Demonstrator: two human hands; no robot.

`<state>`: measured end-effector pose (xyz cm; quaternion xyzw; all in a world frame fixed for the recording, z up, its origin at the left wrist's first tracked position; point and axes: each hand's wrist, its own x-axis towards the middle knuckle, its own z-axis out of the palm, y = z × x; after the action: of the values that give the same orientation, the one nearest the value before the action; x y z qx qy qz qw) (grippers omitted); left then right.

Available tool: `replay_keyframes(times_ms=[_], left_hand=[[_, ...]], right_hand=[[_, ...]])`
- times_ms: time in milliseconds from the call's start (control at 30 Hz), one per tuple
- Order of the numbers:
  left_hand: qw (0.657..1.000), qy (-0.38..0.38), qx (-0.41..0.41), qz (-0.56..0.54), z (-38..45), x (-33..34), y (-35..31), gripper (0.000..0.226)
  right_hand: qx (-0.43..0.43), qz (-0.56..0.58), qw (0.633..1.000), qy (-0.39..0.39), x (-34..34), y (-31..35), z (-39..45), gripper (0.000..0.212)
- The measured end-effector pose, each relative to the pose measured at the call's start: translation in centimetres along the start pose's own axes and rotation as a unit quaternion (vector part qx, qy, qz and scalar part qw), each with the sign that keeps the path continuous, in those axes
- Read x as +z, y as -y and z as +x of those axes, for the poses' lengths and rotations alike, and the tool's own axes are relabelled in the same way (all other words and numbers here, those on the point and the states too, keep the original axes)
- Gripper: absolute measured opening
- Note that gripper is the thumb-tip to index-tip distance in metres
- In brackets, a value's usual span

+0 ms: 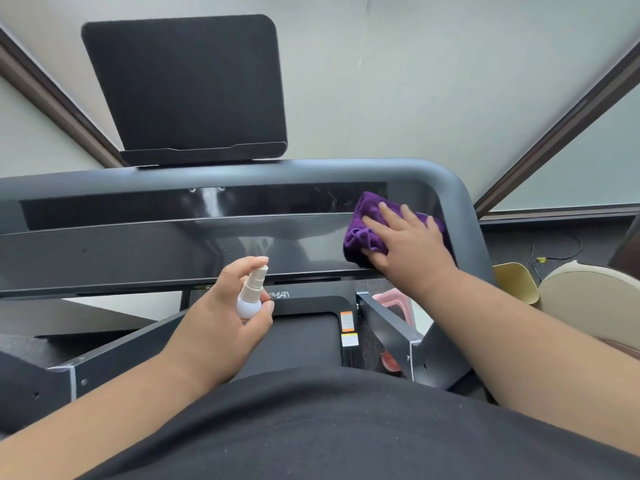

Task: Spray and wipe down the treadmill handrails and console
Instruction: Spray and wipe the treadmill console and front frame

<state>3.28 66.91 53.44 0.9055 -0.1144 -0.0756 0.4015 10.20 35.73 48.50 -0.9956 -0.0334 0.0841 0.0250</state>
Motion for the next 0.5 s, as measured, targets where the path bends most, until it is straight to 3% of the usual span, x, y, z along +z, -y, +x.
replay_keyframes(times_ms=[133,500], left_hand=[[1.0,-0.023,-0.008,0.0,-0.7,-0.8,1.0,0.066],[0.998,-0.055,0.003,-0.004,-2.6,-3.0,2.6,0.075]], right_hand=[[-0.01,0.0,1.0,-0.005,0.2,2.5,0.2,0.066],[-0.177,-0.015,0.984,-0.003,0.5,15.6,2.6,0.071]])
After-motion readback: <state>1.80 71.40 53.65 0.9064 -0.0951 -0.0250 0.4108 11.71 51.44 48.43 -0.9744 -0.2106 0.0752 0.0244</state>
